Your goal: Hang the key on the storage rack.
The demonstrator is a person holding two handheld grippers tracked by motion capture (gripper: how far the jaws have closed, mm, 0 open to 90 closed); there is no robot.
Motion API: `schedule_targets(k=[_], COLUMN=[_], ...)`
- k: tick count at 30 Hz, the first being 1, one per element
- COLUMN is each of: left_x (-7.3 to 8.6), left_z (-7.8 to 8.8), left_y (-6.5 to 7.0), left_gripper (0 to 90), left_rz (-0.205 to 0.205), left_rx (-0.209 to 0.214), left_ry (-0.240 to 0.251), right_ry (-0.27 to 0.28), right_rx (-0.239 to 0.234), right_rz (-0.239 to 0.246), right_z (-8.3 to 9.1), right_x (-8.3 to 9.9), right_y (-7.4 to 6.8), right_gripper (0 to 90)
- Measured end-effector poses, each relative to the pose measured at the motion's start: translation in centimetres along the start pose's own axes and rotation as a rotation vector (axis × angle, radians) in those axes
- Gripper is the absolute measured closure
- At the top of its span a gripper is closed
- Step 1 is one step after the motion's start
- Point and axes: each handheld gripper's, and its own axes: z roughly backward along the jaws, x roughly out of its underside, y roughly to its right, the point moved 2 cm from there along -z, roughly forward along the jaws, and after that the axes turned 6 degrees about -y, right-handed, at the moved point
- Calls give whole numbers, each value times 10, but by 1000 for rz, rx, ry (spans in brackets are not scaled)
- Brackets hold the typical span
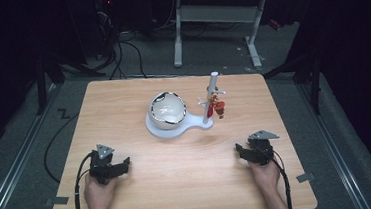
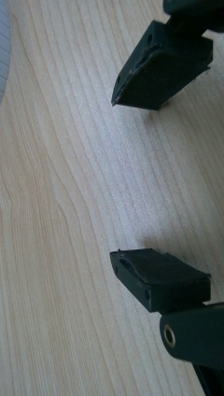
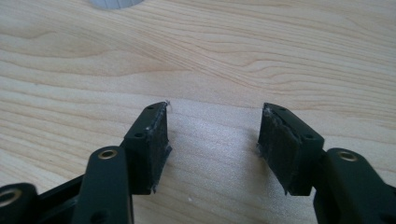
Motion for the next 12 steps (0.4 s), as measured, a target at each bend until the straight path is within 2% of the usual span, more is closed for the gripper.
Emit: schedule_targets(k=[3, 12], left_x=[0, 0], left_z=[0, 0], left_y=[0, 0], left_gripper=[210, 209], left_rz=[0, 1], left_rx=[0, -1], left_ry=[-1, 0], right_ry=[-4, -5], right_rx=[-7, -7], right_rz=[1, 0], right_z=[0, 0], right_x=[0, 0], right_y=[1, 0], right_gripper=[381, 376])
